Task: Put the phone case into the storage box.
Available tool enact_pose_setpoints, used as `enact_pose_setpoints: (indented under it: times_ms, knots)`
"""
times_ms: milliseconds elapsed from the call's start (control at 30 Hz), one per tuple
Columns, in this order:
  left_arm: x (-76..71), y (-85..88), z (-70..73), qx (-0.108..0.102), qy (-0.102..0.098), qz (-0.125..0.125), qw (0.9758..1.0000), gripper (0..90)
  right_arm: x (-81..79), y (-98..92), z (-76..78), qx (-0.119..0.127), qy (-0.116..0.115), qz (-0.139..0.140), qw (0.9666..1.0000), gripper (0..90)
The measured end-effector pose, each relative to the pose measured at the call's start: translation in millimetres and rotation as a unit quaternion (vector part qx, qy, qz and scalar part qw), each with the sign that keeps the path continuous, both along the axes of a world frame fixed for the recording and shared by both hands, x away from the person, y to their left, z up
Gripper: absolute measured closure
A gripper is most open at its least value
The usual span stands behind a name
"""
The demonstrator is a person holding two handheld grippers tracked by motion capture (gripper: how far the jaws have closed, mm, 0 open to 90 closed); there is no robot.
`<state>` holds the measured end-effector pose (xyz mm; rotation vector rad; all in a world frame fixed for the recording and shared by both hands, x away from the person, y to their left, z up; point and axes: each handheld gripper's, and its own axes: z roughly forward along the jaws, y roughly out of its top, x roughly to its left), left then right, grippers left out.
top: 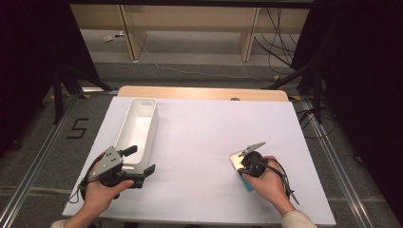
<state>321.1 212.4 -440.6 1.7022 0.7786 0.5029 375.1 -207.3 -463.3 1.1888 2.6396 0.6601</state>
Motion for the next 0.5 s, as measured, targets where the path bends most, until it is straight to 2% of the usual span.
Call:
enact_pose_setpoints:
  times_ms: [333,433,467,500]
  knots:
    - [-0.3,0.5,0.3,0.002,0.001,0.001,1.0000,6.4,11.1,8.8,-1.7,0.008,-0.007,-0.008,0.9999,90.0]
    - [0.0,0.3,0.0,0.000,0.000,-0.001,1.0000,6.6,15.1,11.2,-1.7,0.011,-0.005,-0.014,0.9998,90.0]
    - [-0.1,0.3,0.1,0.000,0.000,-0.001,1.0000,6.6,15.0,12.4,-1.3,0.012,0.002,-0.022,0.9997,90.0]
    - [-0.1,0.3,0.1,0.000,0.000,-0.001,1.0000,6.6,17.8,12.7,-2.1,0.012,-0.006,-0.018,0.9997,90.0]
